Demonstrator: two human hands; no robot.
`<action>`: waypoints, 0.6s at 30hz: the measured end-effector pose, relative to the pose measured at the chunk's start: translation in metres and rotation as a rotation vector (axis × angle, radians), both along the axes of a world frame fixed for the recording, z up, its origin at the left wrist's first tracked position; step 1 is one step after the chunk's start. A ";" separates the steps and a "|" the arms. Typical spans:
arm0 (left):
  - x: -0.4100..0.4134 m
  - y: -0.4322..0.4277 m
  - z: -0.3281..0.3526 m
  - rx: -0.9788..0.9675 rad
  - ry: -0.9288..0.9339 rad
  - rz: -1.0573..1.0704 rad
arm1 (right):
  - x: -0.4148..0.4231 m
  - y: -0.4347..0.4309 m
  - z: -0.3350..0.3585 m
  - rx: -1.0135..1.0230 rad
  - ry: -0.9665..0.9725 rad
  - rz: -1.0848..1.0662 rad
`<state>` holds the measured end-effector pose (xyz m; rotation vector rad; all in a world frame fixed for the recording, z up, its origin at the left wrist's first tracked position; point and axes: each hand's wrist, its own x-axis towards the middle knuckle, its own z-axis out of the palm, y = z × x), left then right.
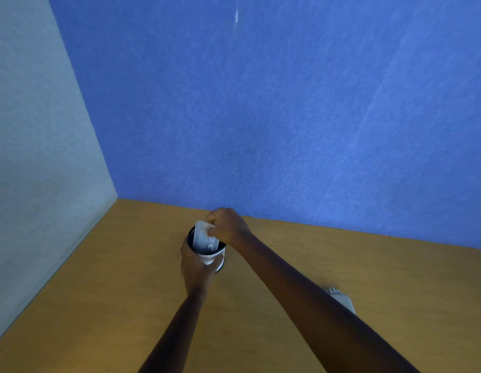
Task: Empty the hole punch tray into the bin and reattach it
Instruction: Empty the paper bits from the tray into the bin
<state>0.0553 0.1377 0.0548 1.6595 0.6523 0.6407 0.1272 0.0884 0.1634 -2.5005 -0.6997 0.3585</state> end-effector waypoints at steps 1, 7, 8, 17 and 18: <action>-0.001 0.000 0.001 0.003 -0.004 -0.002 | 0.002 -0.002 -0.001 0.034 0.019 -0.052; -0.002 0.000 0.002 0.053 -0.013 0.005 | 0.011 -0.024 -0.003 0.359 0.441 -0.400; -0.002 0.000 0.001 0.052 -0.006 0.008 | 0.014 -0.025 -0.008 0.420 0.528 -0.446; 0.001 0.001 -0.001 0.045 0.004 -0.005 | 0.007 -0.037 -0.011 0.503 0.637 -0.454; 0.001 0.001 -0.001 0.043 0.004 -0.003 | 0.006 -0.035 -0.011 0.465 0.539 -0.435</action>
